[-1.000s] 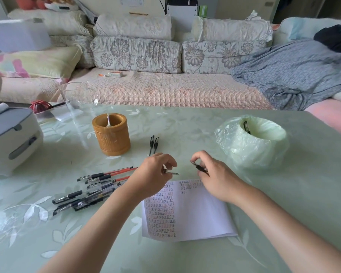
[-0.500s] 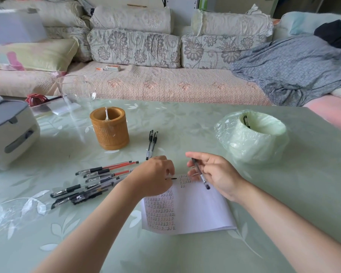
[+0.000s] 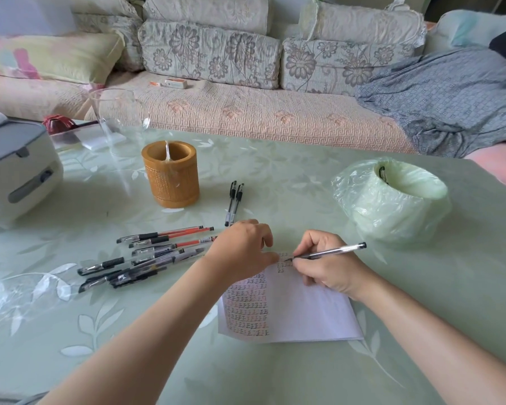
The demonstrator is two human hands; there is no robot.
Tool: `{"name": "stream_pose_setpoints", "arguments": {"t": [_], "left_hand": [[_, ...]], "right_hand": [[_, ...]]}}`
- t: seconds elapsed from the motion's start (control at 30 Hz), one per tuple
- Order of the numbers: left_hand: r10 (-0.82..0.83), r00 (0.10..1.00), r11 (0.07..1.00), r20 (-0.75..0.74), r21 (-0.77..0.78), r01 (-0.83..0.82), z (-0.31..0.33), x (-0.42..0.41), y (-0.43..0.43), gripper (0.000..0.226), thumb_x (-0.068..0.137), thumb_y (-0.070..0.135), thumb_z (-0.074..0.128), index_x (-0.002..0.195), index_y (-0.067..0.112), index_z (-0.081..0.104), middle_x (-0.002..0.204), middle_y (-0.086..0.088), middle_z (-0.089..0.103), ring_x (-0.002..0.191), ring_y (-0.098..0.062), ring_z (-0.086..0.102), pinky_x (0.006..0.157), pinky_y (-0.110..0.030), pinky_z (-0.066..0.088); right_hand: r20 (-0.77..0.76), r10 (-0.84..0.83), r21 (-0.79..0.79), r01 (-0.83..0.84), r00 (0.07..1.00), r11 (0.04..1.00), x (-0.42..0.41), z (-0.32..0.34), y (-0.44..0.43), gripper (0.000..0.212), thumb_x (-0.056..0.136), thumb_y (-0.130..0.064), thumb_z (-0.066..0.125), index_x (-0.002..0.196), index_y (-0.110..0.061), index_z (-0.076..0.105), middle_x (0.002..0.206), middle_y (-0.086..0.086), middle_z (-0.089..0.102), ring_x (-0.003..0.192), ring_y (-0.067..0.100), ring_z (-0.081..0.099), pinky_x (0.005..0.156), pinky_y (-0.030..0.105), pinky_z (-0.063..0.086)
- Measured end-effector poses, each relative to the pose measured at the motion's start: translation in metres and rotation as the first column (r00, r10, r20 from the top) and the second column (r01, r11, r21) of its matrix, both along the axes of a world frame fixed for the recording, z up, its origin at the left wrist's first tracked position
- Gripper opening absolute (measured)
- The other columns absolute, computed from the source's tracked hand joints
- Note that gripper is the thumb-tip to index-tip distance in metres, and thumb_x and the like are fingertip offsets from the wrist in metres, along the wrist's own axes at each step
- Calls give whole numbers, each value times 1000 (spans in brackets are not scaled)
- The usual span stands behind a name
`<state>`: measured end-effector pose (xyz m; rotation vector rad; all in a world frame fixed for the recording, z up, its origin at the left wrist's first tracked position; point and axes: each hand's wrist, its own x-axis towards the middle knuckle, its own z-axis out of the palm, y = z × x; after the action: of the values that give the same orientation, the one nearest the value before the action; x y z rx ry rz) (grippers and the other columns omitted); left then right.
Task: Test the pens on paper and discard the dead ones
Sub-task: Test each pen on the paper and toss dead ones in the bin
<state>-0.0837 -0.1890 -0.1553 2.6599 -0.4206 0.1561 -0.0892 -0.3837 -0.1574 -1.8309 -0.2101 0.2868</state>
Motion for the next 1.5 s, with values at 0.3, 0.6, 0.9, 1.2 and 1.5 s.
{"name": "stream_pose_setpoints", "arguments": {"t": [0.3, 0.6, 0.9, 1.2, 1.5], "left_hand": [[51, 998, 998, -37, -32, -53, -9, 5, -5, 40, 73, 53, 73, 97, 23, 61, 90, 3, 56, 88, -17, 51, 69, -27, 37], [80, 996, 996, -36, -37, -81, -13, 6, -6, 45, 70, 58, 73, 96, 23, 59, 86, 5, 50, 86, -14, 44, 70, -26, 34], [89, 994, 994, -63, -62, -93, -12, 6, -6, 46, 69, 58, 75, 95, 24, 60, 85, 7, 49, 84, -13, 42, 70, -26, 34], [97, 992, 993, -76, -65, -102, -12, 4, -6, 47, 69, 58, 75, 97, 23, 60, 89, 5, 52, 86, -14, 43, 72, -27, 36], [98, 992, 992, -86, -66, -103, -10, 4, -7, 46, 70, 57, 75, 97, 23, 60, 89, 6, 50, 87, -13, 42, 71, -26, 34]], "right_hand": [[69, 68, -9, -67, 995, 998, 2, -8, -2, 27, 79, 14, 60, 66, -9, 52, 52, 5, 47, 41, 14, 39, 41, 21, 32], [217, 72, -138, -42, 974, 990, 1, -13, 1, 20, 67, -9, 64, 58, -16, 47, 50, -6, 42, 47, 10, 35, 46, 23, 27], [260, 98, -202, -46, 961, 978, 1, -16, 1, 20, 66, -14, 66, 59, -15, 47, 54, -9, 41, 54, 10, 36, 53, 28, 26], [294, 87, -262, -8, 952, 965, 0, -17, 1, 21, 62, -16, 64, 61, -11, 43, 54, -11, 38, 54, 10, 33, 52, 28, 24], [268, 114, -242, -48, 957, 969, 1, -17, 0, 18, 64, -15, 63, 61, -12, 45, 58, -4, 40, 56, 11, 35, 54, 31, 26]]}}
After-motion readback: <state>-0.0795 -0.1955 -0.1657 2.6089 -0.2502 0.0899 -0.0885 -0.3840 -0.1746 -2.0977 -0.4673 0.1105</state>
